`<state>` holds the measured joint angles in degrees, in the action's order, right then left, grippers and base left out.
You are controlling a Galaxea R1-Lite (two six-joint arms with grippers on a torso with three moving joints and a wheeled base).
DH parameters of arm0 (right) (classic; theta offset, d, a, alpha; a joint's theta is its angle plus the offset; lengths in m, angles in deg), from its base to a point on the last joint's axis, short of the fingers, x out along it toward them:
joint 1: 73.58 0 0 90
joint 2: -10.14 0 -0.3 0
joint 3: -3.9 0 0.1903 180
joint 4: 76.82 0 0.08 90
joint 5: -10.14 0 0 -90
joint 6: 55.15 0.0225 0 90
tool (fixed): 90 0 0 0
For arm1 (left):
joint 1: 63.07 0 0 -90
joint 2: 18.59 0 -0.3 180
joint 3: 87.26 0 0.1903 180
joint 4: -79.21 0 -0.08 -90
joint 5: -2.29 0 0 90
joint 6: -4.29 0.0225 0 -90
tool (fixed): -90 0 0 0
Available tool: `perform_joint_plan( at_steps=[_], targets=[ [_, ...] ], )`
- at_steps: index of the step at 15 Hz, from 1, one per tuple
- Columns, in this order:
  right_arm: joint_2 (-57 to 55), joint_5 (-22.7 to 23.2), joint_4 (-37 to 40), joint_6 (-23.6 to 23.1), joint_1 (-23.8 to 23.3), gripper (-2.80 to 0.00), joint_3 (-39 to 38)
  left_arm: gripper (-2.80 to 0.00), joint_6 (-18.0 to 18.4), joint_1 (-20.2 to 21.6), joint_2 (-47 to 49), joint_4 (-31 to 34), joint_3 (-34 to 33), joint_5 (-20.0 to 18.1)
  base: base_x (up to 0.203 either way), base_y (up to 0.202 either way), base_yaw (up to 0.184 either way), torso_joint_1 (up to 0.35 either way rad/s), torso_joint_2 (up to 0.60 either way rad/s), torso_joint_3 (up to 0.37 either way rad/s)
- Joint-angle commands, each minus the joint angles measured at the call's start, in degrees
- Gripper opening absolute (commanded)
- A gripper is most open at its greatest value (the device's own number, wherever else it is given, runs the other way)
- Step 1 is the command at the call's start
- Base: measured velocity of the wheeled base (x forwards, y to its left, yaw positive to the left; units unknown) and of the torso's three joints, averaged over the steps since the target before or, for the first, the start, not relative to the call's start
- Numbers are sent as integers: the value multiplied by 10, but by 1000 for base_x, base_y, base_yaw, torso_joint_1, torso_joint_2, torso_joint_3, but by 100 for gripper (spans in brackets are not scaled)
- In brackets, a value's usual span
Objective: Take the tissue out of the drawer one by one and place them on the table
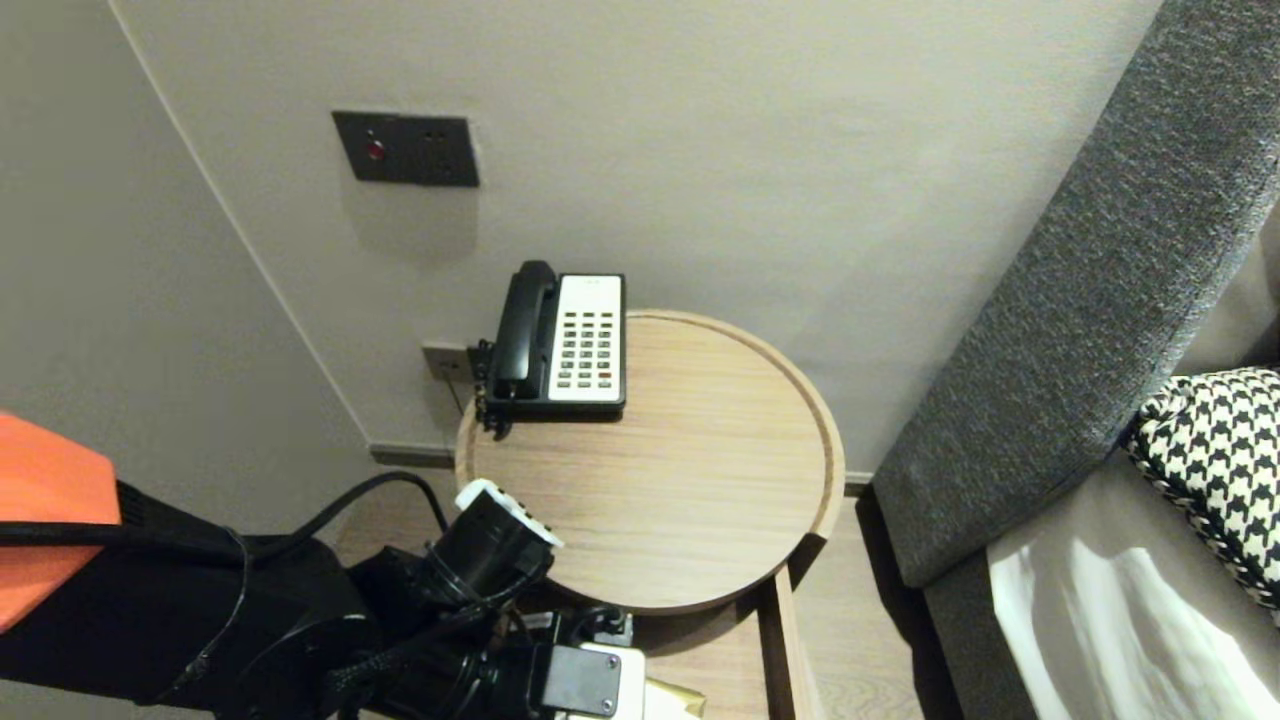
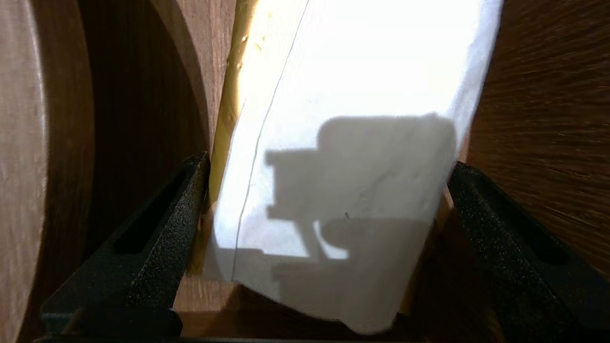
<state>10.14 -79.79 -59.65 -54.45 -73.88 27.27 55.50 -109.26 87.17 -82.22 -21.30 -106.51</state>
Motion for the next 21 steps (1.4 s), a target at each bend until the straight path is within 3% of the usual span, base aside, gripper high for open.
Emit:
perform_joint_plan(
  at_steps=[1, 4, 11, 12, 21],
  targets=[
    [0, 0, 0, 0, 0, -280, -23, 0, 2, 0, 27, -31, -3, -1, 0, 0, 0, 0, 0, 0],
    [0, 0, 0, 0, 0, -280, -23, 0, 0, 0, 49, -64, -13, -1, 0, 0, 0, 0, 0, 0],
    [0, 0, 0, 0, 0, -280, -23, 0, -2, 0, 47, -65, -17, 14, 0, 0, 0, 0, 0, 0],
    [0, 0, 0, 0, 0, -280, -23, -280, -2, 0, 46, -65, -17, 14, 0, 0, 0, 0, 0, 0],
    [0, 0, 0, 0, -1, -280, -23, -280, -22, -11, 8, -65, -30, 11, 0, 0, 0, 0, 0, 0]
  ],
)
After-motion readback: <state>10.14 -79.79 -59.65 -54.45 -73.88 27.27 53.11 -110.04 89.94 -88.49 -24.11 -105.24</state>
